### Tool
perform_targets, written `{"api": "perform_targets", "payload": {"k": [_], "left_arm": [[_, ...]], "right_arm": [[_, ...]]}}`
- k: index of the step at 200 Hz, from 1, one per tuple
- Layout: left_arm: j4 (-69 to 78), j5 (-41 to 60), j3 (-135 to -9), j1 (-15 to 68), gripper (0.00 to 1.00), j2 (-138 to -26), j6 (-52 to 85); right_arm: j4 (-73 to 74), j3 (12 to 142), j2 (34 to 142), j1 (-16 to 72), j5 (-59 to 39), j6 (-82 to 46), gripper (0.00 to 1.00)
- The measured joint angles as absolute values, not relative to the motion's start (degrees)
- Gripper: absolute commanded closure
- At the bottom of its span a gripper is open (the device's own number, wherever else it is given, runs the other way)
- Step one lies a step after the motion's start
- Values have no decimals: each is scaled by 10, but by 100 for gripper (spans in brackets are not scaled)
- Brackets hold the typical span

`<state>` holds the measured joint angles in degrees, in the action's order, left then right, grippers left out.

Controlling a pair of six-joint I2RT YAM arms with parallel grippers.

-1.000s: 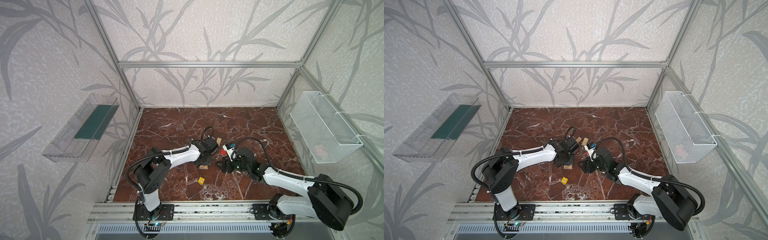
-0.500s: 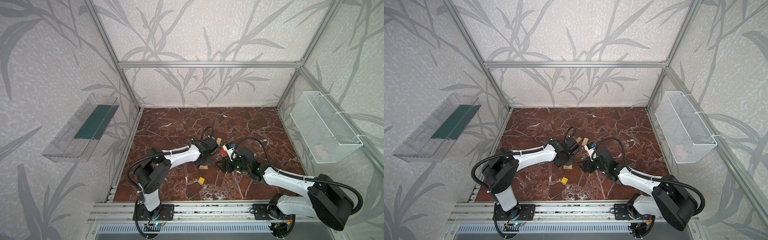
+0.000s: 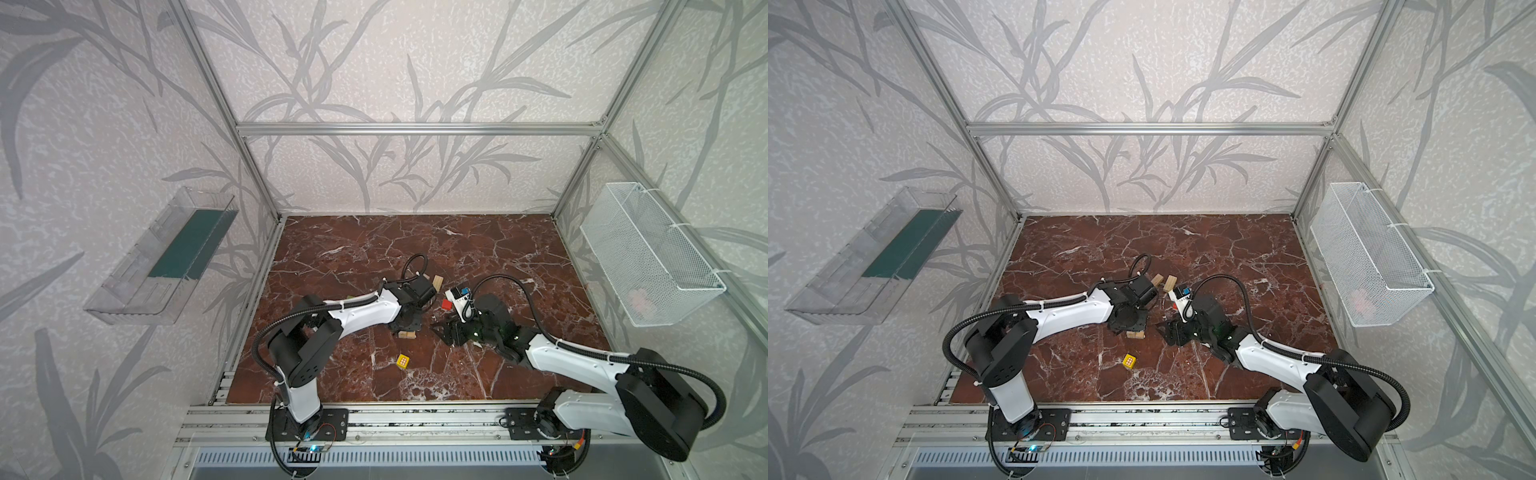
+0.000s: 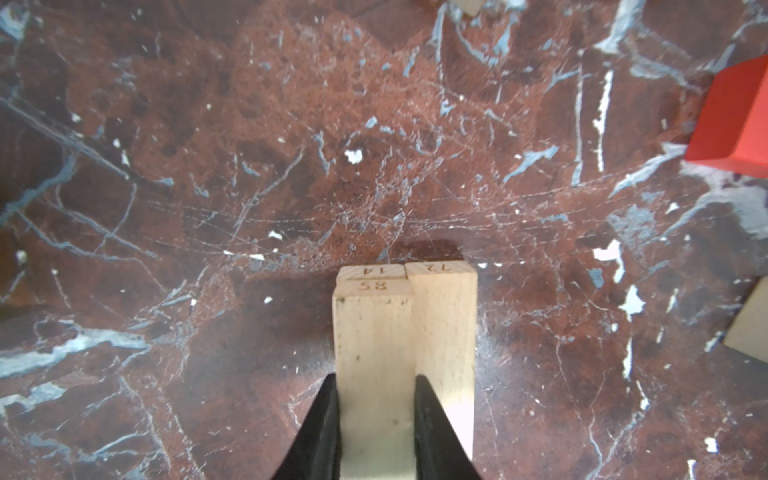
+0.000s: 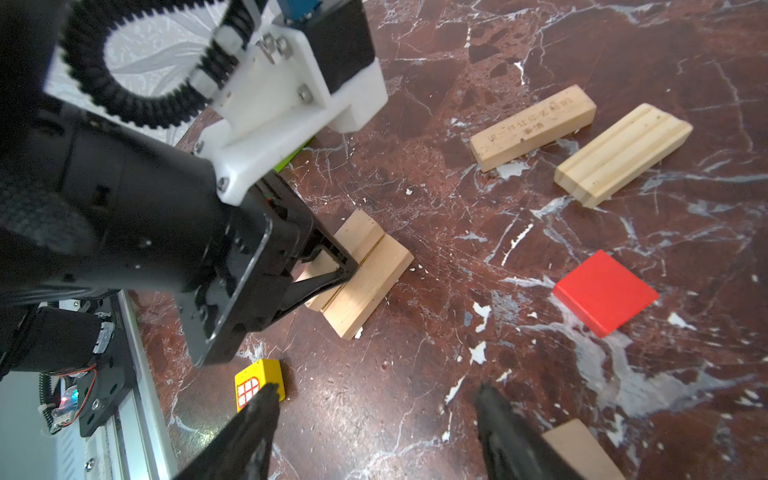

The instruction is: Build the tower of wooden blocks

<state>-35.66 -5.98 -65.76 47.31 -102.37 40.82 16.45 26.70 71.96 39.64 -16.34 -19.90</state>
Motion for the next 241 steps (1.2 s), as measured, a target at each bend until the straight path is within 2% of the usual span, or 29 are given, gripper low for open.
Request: {"api": "perform_targets", "payload": {"k": [94,137,164,204,241], "left_arm": [[-356,-60,-656,473,69,-1024,412],[-356,-61,-656,473,57,-1023,412],[-358,-64,-656,473,53,-1014,412],[-371,-92,-656,473,47,-949,410],[-367,-122,-650,469,45,-862,401]], "right_arm": [[164,265,720,396,-159,-199,26],[164,265,719,396,-159,-199,25],[161,265,718,392,-155,-202,24],[100,280,705,371,-133,-241,24],[-26,382,714,371,-90,-276,24]]}}
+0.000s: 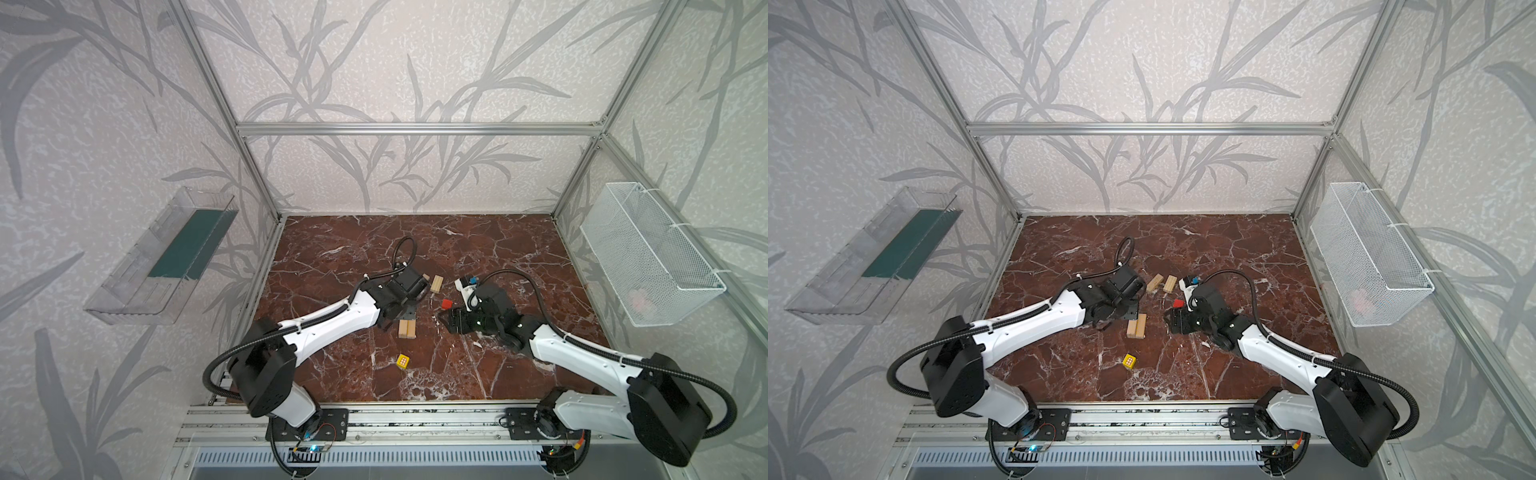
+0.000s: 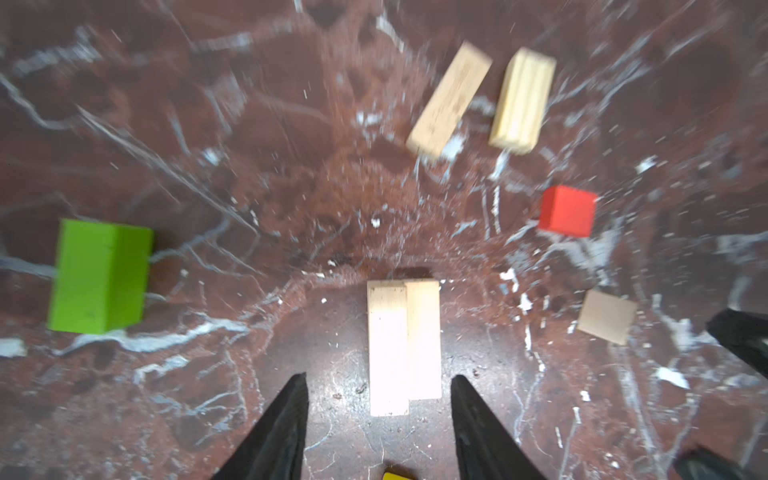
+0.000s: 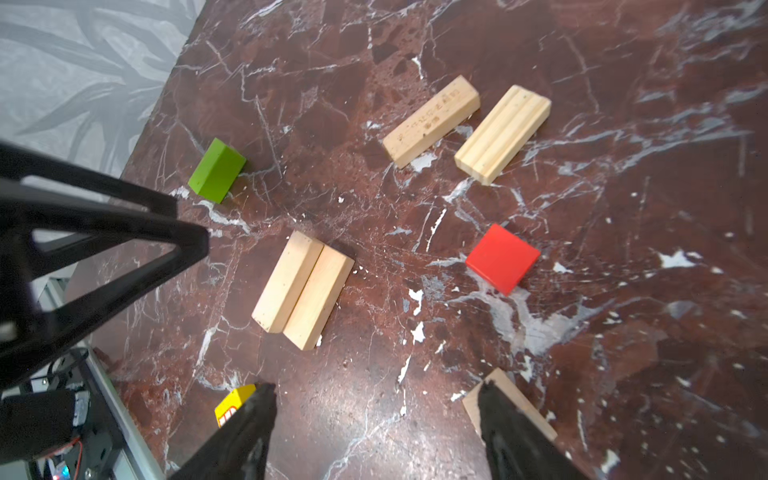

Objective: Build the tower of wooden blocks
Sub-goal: 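Open and lift the left gripper off block 58 while the right gripper reaches out, then grasp the wooden block 31 with printed text using the right gripper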

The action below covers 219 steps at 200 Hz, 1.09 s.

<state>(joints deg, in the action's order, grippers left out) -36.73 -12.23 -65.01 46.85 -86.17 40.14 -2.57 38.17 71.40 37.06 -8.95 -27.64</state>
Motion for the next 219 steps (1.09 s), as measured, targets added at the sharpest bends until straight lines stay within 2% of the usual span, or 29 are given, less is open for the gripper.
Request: {"api": "perform_targets", "payload": {"k": [66,117,219], "left_arm": [[-313,-121,-547,438,40,-748,364],[-274,-92,-490,404,38,-709,357],[-248,-59,-451,369,36,-678,368]], "right_arm": [[-158,578,886,380,-12,-328,23],[-187,673,1014,395,18,-361,23],[-220,805,1160,418,88,-411,24]]}}
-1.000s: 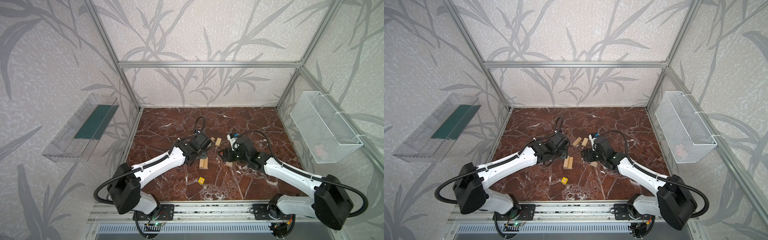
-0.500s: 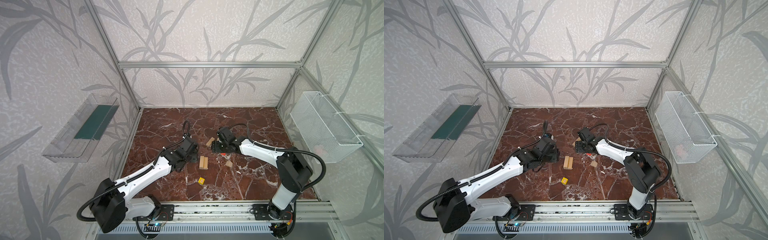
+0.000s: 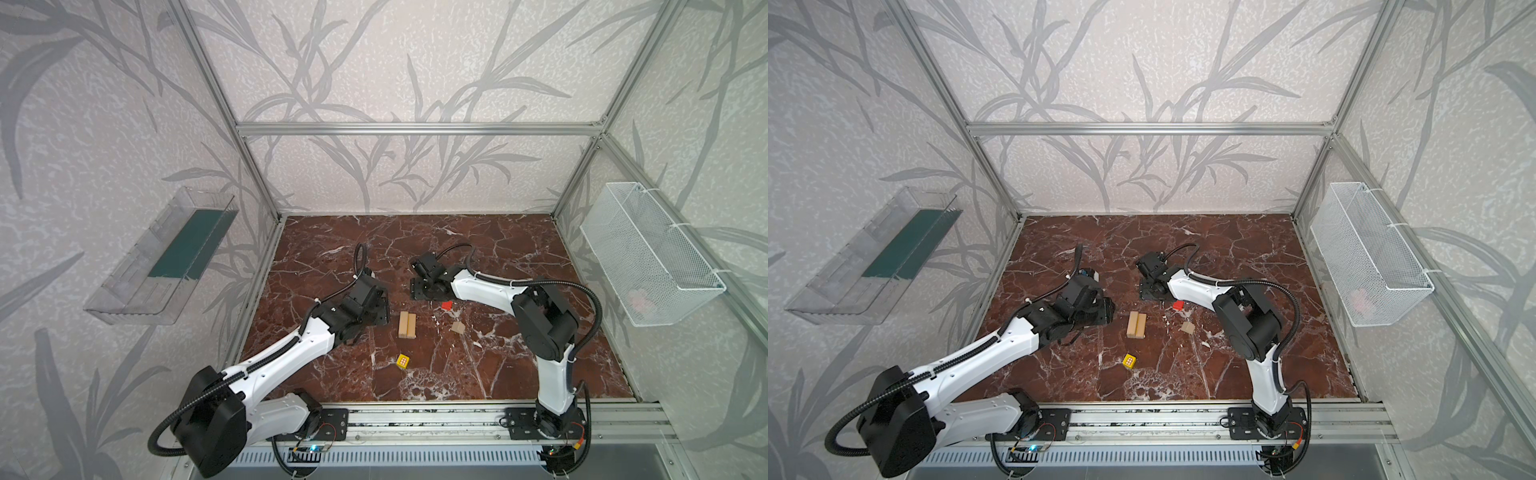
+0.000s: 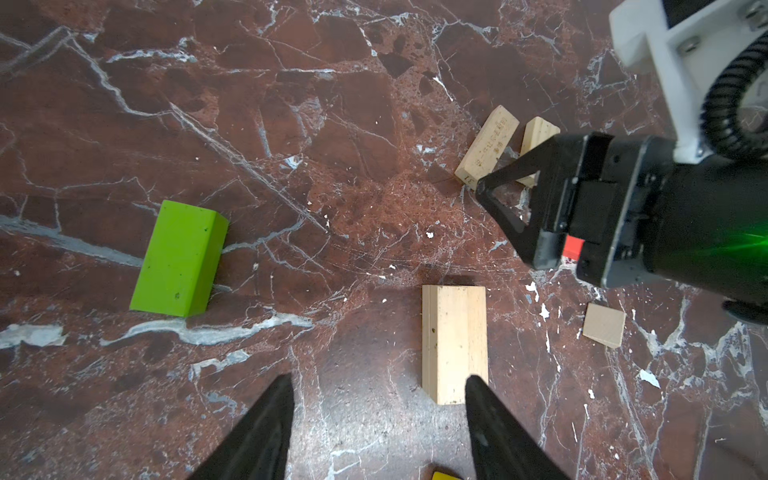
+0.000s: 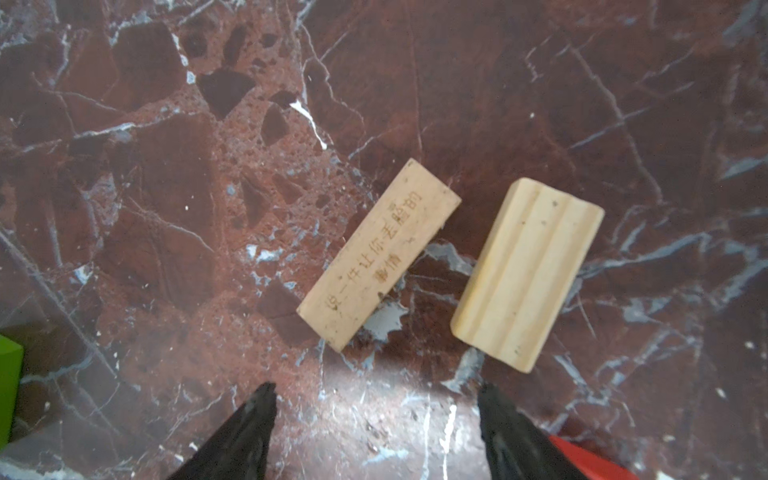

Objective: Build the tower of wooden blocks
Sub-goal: 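Grasp the wooden block 31 with printed text using the right gripper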

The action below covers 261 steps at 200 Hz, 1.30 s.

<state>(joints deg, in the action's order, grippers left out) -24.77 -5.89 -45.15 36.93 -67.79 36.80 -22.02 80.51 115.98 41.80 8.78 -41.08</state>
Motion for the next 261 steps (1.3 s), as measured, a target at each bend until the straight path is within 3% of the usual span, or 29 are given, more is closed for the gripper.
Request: {"api": "perform_targets", "payload": {"k": [129,219,261], "left_arm": [[-249,-62,-448,361,35,-675,377],[-252,-59,-448,359,35,-676,384],[-251,-51,-448,359,34,-680,386]], "right_arm": [[-252,926,1260,420,125,-418,33],[-288,995,1304,419,135,-354,58],[-299,1011,1313,415,135,-331,61]]}}
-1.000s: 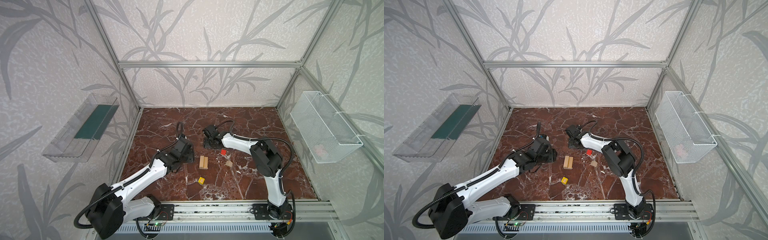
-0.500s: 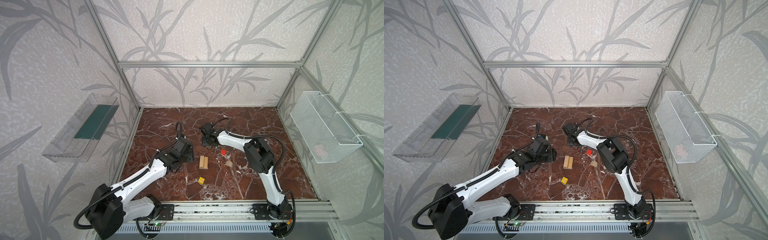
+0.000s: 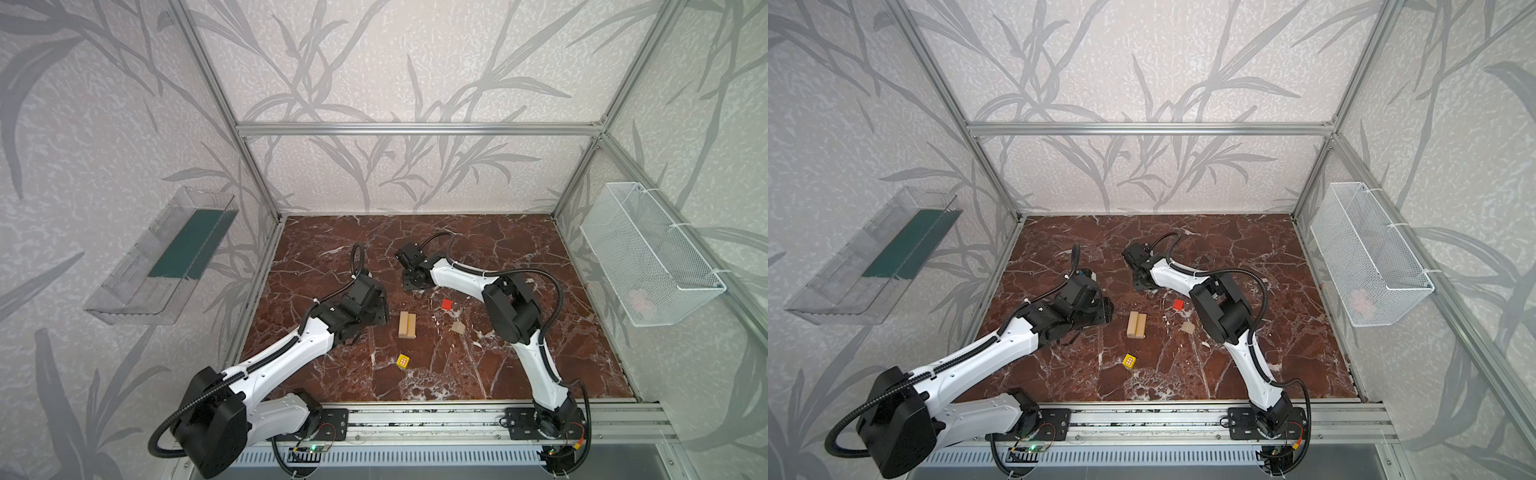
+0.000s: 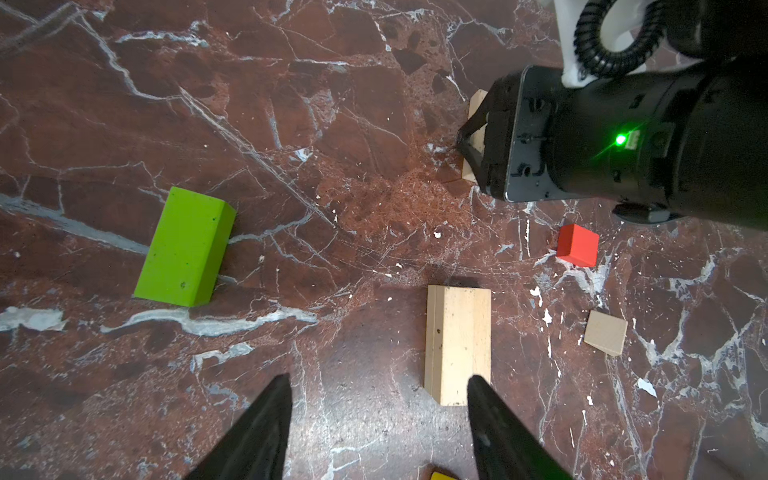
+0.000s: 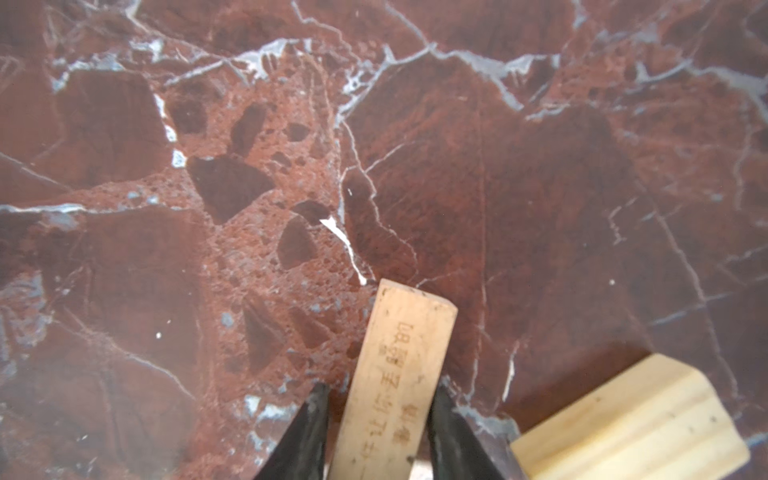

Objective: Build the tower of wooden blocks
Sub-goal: 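Grasp the wooden block 31 with printed text using the right gripper, then carry block 31 with the right gripper to the standing block group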

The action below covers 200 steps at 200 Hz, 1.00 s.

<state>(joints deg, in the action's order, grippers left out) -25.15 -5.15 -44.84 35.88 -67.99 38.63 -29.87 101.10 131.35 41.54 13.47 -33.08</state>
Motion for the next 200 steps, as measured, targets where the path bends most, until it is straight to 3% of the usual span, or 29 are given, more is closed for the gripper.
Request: {"api": "perform_targets", "payload": {"k": [107,200], "left_arm": [[-241,-16,-449,359,34,-683,386],[-234,16,-426,359,34,-670,386]], "right_arm": [[-312,1013,1309,409,105,-299,76],[-288,785,1077,441,89,-338,77]]}}
